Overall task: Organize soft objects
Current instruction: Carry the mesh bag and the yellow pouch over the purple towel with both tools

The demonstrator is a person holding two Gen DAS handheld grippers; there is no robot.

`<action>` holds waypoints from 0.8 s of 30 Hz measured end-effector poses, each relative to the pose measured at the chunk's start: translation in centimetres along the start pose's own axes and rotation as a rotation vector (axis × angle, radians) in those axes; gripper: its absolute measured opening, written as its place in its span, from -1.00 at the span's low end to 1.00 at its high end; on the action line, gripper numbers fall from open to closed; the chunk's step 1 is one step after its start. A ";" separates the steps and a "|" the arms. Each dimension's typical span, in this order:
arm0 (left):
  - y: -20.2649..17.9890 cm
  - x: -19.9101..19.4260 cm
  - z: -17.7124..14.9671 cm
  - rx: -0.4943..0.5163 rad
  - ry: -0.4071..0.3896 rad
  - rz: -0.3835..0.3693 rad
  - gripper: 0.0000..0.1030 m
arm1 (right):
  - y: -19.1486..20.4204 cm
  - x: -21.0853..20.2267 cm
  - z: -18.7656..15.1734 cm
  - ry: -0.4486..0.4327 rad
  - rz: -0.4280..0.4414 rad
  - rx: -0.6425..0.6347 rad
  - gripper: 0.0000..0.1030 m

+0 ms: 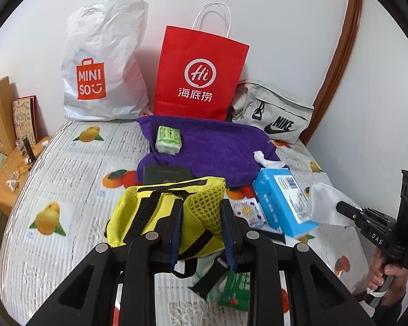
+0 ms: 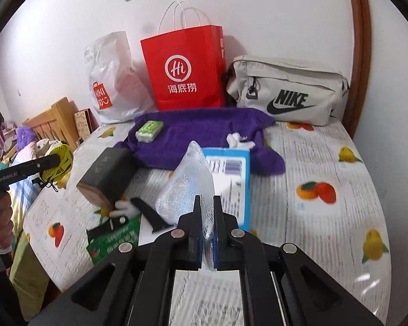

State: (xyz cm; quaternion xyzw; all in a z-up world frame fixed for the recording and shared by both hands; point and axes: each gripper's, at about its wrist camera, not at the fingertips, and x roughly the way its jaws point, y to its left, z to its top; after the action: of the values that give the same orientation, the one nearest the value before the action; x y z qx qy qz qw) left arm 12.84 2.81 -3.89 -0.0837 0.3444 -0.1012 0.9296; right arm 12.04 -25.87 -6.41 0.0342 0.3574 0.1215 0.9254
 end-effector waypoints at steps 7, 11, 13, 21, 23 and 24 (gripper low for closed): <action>0.1 2.1 2.3 -0.019 0.007 -0.007 -0.51 | -0.4 2.2 3.3 -0.011 0.018 -0.001 -0.90; 0.1 3.3 3.7 -0.023 0.009 -0.011 -0.51 | -0.7 3.5 5.1 -0.015 0.023 -0.005 -0.90; 0.0 4.1 4.6 -0.020 0.012 -0.008 -0.51 | -0.9 4.2 6.0 -0.011 0.030 -0.005 -0.90; -0.2 7.9 7.3 -0.055 0.047 -0.015 -0.50 | -1.7 7.4 9.2 -0.014 0.035 -0.023 -0.90; -0.3 8.9 7.8 -0.054 0.056 -0.018 -0.50 | -2.0 8.4 10.0 -0.011 0.035 -0.026 -0.90; -0.3 9.4 8.2 -0.053 0.056 -0.009 -0.50 | -2.2 8.9 10.3 -0.009 0.033 -0.026 -0.90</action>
State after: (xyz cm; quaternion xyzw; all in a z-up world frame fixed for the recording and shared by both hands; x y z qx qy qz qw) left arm 25.15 0.87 -3.59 -0.1068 0.3726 -0.0985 0.9166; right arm 25.69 -25.55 -4.92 0.0288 0.3510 0.1412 0.9252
